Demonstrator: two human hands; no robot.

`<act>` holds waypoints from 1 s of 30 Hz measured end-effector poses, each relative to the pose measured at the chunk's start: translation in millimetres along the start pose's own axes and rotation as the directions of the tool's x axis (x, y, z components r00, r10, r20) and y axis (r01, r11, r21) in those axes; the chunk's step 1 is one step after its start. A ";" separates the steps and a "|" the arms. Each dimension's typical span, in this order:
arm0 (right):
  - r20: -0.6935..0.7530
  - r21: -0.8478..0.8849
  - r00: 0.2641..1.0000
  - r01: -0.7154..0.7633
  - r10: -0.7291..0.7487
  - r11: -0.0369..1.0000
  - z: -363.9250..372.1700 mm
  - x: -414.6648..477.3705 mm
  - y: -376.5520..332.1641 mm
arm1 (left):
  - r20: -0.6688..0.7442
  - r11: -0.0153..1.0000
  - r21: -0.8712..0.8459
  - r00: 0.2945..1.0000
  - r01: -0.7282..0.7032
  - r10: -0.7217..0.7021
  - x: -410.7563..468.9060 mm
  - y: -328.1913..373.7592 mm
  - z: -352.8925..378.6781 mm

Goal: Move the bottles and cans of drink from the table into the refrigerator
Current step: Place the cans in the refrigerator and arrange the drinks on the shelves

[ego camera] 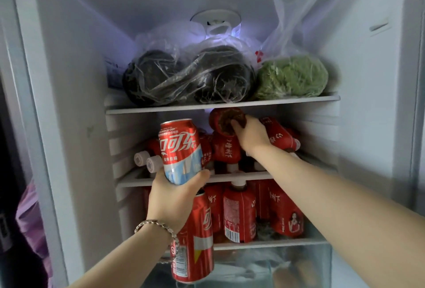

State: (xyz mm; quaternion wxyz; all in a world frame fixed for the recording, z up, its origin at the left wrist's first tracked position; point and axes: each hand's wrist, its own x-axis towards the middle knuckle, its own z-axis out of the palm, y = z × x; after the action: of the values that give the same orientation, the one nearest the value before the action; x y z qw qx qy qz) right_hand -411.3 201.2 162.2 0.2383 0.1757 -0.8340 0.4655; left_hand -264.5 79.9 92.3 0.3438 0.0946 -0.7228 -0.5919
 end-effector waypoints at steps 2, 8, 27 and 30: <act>-0.035 0.005 0.999 0.036 -0.036 0.999 -2.9 -2.5 8.0 | 0.018 1.000 0.017 1.000 -0.013 0.013 -3.6 -1.7 0.4; -0.140 -0.365 0.978 0.092 -0.152 0.927 -8.8 -12.2 9.5 | 0.072 0.998 0.037 0.996 -0.052 0.049 -13.0 -1.8 12.8; 0.332 0.450 0.943 -0.139 -0.021 0.882 -47.0 -88.8 -29.7 | 0.361 0.983 0.094 0.926 -0.157 0.113 -5.2 37.8 29.2; 0.094 0.476 0.994 -0.098 0.061 0.874 -40.6 -92.5 -21.3 | 0.366 0.964 0.196 0.926 -0.179 0.098 -13.5 44.5 29.0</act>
State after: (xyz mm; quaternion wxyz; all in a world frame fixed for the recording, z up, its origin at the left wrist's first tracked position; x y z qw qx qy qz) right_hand -314.6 232.0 143.5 0.1362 0.2124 -0.7076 0.6601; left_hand -260.0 122.7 126.3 0.2369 -0.0262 -0.8400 -0.4874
